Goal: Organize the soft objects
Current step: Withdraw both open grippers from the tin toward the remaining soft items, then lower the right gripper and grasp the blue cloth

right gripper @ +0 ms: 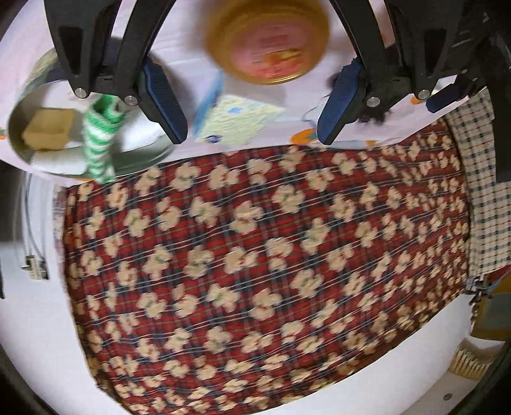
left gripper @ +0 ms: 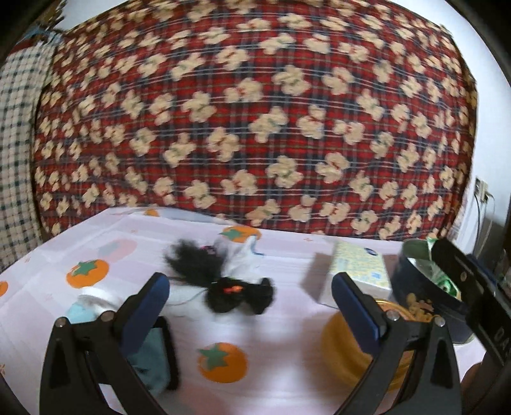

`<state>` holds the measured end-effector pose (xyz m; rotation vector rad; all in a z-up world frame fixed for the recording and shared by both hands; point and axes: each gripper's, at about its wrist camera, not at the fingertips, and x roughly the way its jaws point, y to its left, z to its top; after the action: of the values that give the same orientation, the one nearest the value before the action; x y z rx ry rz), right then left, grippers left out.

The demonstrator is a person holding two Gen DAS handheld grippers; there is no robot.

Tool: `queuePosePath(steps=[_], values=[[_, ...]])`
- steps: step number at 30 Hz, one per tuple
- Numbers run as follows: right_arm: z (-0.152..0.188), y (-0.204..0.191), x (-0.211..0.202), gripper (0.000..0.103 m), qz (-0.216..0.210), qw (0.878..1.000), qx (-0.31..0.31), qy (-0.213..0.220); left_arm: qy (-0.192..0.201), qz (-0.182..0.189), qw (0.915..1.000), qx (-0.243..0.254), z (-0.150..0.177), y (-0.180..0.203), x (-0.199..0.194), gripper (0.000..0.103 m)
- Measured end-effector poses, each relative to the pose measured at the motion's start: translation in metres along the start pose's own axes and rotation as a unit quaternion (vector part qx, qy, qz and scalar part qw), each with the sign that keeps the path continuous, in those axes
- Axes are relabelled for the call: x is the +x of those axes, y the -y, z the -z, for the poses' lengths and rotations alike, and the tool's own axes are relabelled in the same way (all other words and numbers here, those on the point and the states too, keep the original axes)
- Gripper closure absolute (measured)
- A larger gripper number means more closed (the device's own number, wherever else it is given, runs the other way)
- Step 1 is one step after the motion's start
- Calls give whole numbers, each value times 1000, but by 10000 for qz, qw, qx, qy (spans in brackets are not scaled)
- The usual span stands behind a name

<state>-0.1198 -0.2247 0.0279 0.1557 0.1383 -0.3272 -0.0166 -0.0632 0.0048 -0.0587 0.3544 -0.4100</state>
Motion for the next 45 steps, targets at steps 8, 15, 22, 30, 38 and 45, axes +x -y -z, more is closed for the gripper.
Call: queuePosePath(steps=[8,15,22,30,38,45], values=[[13,-50,17,18,-700,9961,-103,-522,-238,-462,9967,-629,0,-70,-3,0],[26,-101,35,18,-1325,9839,-479,-1097,-177,-1274,9900,-586,0,-131,-18,0],[44,-156,61,18,-1951,9564,-973,-1942,-273,-1701,9805,-942,3,-188,-29,0],[76,-210,86,34,-2247,9071,-1958,-2973,-441,-1727,9832,-386,3,-198,-30,0],[72,-183,95,90,-2664,9036,-1174,-3143,-668,-1298,9889,276,3,-183,-23,0],[47,-153,72,90,-2301,9457,-873,-2122,-879,-962,9863,1008,5,-160,-11,0]])
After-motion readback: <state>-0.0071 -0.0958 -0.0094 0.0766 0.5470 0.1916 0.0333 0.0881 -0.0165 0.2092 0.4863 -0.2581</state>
